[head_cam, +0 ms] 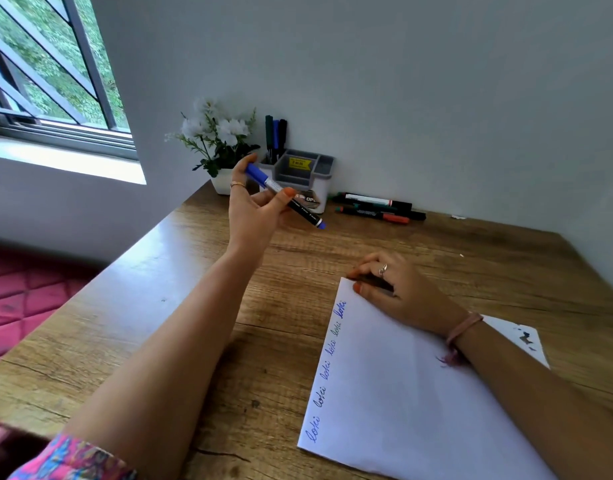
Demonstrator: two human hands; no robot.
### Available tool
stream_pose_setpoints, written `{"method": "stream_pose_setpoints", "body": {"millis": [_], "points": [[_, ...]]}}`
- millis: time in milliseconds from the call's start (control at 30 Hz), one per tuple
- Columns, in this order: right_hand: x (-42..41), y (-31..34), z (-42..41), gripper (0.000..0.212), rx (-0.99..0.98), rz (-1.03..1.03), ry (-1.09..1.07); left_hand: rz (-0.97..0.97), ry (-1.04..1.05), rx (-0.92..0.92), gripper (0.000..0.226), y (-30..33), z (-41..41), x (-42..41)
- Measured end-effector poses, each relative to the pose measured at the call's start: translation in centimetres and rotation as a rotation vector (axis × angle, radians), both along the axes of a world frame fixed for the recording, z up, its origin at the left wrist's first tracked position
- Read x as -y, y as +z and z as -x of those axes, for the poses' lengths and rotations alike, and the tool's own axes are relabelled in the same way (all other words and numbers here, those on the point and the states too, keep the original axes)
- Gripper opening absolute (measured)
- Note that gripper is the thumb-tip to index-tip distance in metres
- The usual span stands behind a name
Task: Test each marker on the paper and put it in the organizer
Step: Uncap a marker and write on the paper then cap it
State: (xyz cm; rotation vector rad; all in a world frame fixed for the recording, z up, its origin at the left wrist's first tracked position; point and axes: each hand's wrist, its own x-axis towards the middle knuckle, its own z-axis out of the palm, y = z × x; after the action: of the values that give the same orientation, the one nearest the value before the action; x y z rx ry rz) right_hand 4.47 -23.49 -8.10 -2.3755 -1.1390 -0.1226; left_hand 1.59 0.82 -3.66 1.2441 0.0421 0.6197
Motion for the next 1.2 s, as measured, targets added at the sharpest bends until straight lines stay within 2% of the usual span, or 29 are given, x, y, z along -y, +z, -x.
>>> {"method": "stream_pose_setpoints", "body": {"millis": [133, 267, 367, 567, 700, 833, 1067, 1200], "points": [[-0.1, 0.1, 0.0, 0.031, -0.007, -0.004, -0.014, -0.081, 0.107, 0.058, 0.073, 1.2, -1.1, -0.9], [-0.2, 0.2, 0.1, 0.032, -0.030, 0.001, -0.017, -0.336, 0.266, 0.092, 0.087, 4.4, -4.8, -2.5], [-0.2, 0.2, 0.0, 0.032, -0.033, -0.009, -0.018, -0.501, 0.305, 0.133, 0.089, 6.8, -7.5, -3.0], [0.0, 0.1, -0.1, 0.041, -0.023, -0.006, -0.005, -0.807, 0.452, 0.137, 0.065, 8.5, -10.9, -5.2], [-0.1, 0.1, -0.2, 0.037, -0.036, 0.002, -0.019, -0.899, 0.534, 0.080, 0.062, 8.1, -12.1, -7.2], [-0.1, 0.0, -0.4, 0.037, -0.040, -0.001, -0.016, -0.977, 0.512, 0.028, 0.058, 7.2, -12.9, -7.7], [0.0, -0.1, -0.3, 0.032, -0.071, -0.039, -0.015, -1.077, 0.405, -0.231, 0.072, 5.5, -14.4, -8.1], [-0.1, 0.0, -0.3, 0.033, -0.087, -0.031, -0.015, -1.159, 0.410, -0.271, 0.077, 4.7, -14.7, -8.0]]}}
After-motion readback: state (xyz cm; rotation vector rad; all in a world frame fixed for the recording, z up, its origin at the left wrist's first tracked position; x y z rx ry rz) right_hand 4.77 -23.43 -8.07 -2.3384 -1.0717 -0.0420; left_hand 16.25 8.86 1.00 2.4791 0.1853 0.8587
